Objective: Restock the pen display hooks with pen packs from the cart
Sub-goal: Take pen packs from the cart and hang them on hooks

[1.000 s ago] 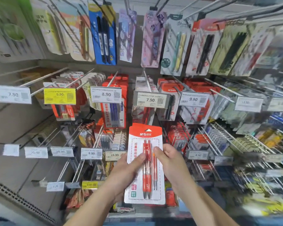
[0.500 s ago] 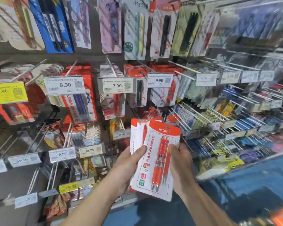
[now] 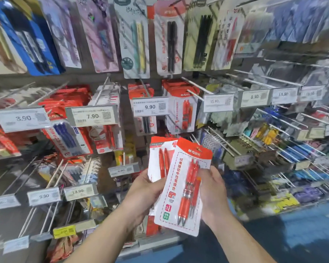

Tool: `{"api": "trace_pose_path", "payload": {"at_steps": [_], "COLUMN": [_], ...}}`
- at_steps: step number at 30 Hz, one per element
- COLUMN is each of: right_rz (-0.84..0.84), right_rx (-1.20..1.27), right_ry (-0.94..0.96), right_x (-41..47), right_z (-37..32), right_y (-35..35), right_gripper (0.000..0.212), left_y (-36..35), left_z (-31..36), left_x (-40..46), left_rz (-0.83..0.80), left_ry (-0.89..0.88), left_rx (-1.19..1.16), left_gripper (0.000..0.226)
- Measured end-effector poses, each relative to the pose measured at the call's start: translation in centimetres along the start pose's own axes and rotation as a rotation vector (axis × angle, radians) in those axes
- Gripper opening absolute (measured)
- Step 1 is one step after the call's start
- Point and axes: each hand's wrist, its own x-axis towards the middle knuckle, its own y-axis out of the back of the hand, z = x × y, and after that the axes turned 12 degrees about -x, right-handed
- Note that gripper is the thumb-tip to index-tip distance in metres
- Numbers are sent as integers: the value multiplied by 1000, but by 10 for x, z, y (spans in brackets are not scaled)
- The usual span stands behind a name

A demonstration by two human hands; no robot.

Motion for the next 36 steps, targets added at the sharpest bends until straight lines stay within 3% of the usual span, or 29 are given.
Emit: {"api": "trace_pose_path", "payload": {"at_steps": [7,12,20,25,36], "right_rz": [-56,-109,-235,-170,-62], "right_rx": [-38,11,-5,-53,-91], "right_ry": [72,201,309,358,377], "right_x": [47,80,107,113,122], "right_z": [-25,-54,-95,-107,-111], "right_y": [24,38,47,42,29], "right_gripper": [12,15,15,11,27], "left_y": [-25,-28,-22,-22,-21], "left_z": [4,9,24,30,39], "left_x": [16,20,20,19,22], "left_rz": [115,262,291,275,257], "left_ry": [-70,-134,-182,-199,-190], "left_rx": [-34,-41,-56,-18,-53], "left_gripper": [56,31,38,37,34]}}
